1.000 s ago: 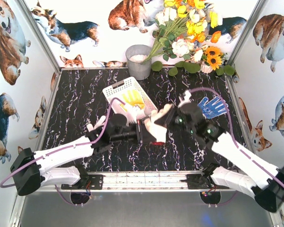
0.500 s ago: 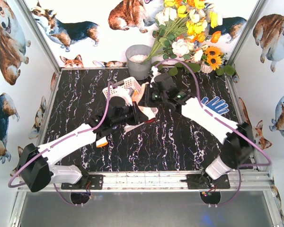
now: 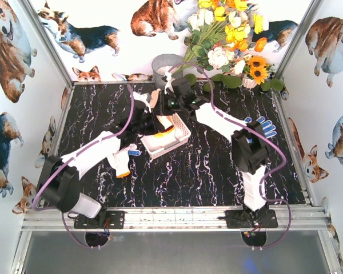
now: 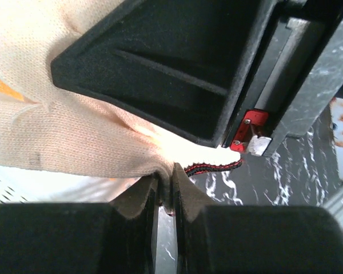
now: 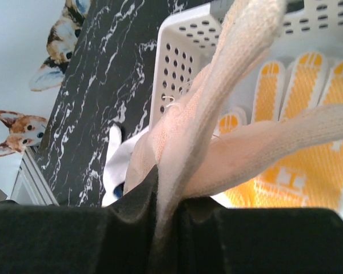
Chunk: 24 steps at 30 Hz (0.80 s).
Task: Put the gloves into the storage basket
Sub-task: Place the glove in the bin.
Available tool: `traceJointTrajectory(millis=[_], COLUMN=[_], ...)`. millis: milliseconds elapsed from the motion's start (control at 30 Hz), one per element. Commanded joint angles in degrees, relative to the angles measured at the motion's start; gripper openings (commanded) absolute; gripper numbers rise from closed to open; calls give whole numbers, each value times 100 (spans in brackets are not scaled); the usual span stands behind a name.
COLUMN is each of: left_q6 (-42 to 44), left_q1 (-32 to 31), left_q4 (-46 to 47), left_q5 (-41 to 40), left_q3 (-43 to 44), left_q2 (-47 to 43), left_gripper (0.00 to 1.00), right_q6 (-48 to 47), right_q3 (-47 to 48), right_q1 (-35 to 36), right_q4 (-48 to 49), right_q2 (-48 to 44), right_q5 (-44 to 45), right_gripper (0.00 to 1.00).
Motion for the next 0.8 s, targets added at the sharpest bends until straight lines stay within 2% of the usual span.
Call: traceJointTrajectory(millis=[0, 100, 267, 500, 767], left_q6=[335, 464, 504, 556, 488], left_q1=[291, 432, 616, 677, 674], left_q4=[266, 336, 353, 436, 441], left_q5=[211, 332, 619, 922, 1289], left_q3=[408, 655, 897, 954, 751], left_q2=[419, 745, 1361, 1818, 1940], left_gripper=[0, 0, 0, 0, 0], right_q6=[69, 174, 40, -9, -29], right_q3=[638, 1079, 1943, 1962, 1464], right_q1=[-237, -316, -330, -374, -379], right_q4=[1004, 1205, 676, 584, 245], right_q2=[512, 963, 1833, 2121, 1900], right_q5=[-392, -557, -453, -393, 32], right_gripper=[0, 0, 0, 0, 0])
